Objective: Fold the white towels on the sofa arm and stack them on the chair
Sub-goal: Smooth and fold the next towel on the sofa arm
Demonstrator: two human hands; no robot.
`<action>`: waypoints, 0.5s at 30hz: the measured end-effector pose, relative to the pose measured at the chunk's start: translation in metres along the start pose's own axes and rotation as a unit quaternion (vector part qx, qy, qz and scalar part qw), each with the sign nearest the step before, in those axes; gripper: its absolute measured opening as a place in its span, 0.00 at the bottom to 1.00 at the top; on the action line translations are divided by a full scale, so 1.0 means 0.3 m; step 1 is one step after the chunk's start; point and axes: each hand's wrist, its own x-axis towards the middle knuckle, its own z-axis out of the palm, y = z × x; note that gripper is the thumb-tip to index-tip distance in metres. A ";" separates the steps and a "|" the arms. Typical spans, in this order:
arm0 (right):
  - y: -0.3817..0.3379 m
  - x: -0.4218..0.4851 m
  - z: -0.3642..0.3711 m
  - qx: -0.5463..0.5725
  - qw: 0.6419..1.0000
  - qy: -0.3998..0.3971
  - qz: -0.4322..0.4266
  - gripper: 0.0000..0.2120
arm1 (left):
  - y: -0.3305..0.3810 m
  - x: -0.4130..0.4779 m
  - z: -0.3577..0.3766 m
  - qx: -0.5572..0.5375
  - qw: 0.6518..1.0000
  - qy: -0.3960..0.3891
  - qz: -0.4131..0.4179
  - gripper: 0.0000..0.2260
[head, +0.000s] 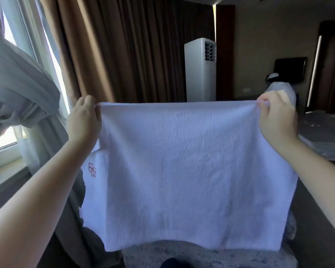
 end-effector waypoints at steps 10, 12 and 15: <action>0.283 -0.130 0.350 -0.055 0.973 -0.191 0.120 0.07 | -0.025 -0.189 0.445 -0.011 0.958 -0.286 0.016 0.14; 0.333 -0.152 0.416 -0.067 0.967 -0.213 0.125 0.09 | -0.032 -0.215 0.520 0.006 0.945 -0.327 0.028 0.19; 0.398 -0.184 0.499 -0.065 0.960 -0.238 0.129 0.10 | -0.025 -0.249 0.603 0.035 0.922 -0.383 0.039 0.23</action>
